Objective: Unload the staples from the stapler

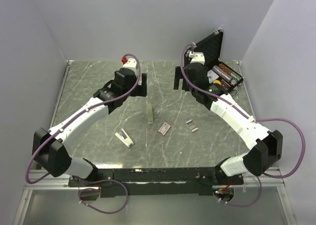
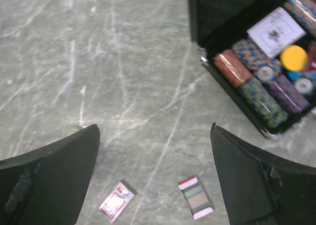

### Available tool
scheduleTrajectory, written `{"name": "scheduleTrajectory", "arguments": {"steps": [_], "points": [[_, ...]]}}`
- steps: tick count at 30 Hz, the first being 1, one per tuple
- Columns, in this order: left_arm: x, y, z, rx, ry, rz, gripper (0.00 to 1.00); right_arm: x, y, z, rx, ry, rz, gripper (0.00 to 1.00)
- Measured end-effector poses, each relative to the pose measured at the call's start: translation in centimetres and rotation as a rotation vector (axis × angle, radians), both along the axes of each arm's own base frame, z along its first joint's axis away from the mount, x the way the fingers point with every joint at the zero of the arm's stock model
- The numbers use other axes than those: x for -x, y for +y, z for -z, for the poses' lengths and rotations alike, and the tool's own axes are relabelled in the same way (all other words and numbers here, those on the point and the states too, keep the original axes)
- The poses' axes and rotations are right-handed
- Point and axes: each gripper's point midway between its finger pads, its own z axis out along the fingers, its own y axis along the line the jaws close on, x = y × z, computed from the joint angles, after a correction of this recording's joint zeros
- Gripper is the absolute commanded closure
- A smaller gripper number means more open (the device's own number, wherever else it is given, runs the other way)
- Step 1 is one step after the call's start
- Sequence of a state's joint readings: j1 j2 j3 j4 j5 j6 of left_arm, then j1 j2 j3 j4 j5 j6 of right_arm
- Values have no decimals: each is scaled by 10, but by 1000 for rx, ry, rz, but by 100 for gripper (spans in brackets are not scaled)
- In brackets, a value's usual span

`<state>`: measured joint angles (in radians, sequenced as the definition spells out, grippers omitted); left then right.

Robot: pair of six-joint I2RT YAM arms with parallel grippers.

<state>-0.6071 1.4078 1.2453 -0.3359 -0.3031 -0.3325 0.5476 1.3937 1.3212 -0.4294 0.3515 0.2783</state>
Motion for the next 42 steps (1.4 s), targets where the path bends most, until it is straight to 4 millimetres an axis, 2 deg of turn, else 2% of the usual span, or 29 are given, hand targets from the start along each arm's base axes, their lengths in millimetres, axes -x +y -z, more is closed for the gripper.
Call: {"name": "scheduleTrajectory", "arguments": {"steps": [6, 10, 15, 23, 33, 39, 42], "points": [[-3, -8, 32, -11, 104, -12, 3, 9, -19, 11, 52, 50, 78, 0], [-5, -11, 57, -19, 171, -60, 3, 12, -19, 21, 56, 71, 74, 0], [-12, -21, 77, -24, 217, -125, 3, 19, -19, 42, 65, 137, 73, 0], [-9, -38, 103, 21, 280, -174, 3, 29, -19, 71, 75, 212, 63, 0], [-13, -43, 135, 0, 362, -227, 3, 33, -19, 79, 81, 232, 56, 0], [-13, -43, 140, 3, 373, -239, 2, 34, -17, 80, 76, 240, 45, 0], [-13, -44, 150, -7, 387, -243, 1, 35, -17, 80, 74, 241, 42, 0]]}}
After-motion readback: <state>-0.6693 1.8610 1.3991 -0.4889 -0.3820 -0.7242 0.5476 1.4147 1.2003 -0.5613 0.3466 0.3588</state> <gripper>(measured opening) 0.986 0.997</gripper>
